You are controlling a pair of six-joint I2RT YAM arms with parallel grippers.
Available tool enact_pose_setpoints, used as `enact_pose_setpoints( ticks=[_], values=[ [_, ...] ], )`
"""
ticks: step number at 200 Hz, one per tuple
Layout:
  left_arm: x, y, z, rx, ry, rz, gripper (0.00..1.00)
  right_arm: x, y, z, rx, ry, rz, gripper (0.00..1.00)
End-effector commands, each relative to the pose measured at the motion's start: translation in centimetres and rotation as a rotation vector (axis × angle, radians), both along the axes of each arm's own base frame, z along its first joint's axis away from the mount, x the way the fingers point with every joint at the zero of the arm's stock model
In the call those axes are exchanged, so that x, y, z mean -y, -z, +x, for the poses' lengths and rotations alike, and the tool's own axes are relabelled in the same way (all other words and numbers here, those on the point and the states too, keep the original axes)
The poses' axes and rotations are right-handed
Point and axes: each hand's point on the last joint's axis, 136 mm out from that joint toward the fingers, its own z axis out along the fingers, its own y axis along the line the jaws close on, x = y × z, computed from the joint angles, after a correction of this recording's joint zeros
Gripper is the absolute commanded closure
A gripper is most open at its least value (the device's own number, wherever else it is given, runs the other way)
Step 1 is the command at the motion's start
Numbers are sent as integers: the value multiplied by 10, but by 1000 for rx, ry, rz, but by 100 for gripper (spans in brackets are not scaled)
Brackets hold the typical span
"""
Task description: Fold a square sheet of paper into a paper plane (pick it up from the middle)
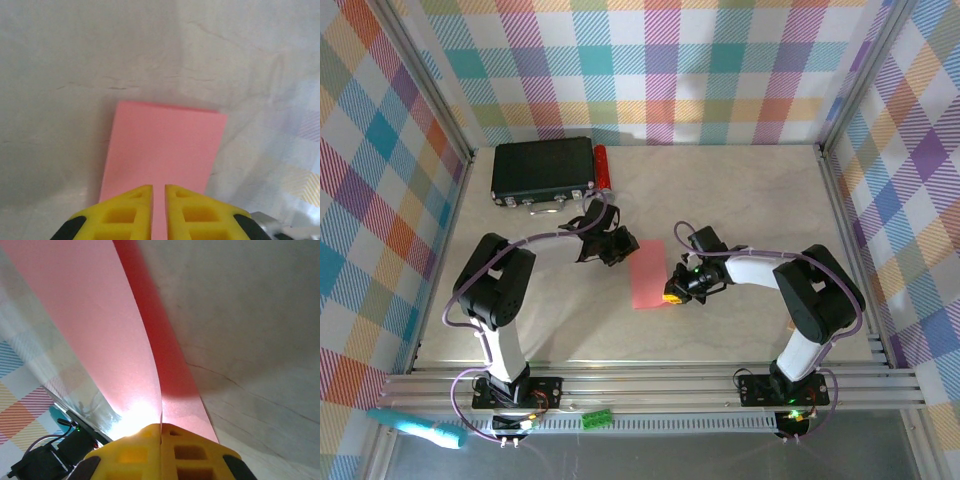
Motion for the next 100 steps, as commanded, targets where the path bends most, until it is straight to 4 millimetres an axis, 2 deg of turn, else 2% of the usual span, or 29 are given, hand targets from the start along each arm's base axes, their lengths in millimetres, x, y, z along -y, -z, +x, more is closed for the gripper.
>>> enact_pose_setpoints(
  ticks=[1,42,100],
  values=[
    [0,-5,4,11,22,-3,86,1,-16,2,11,-13,-8,98],
    [-5,27,-10,-83,30,36,88,-4,-24,6,18,-25,10,98],
    [-11,48,-22,-141,47,77,89,-23,-37,23,58,-41,93,98]
  ],
)
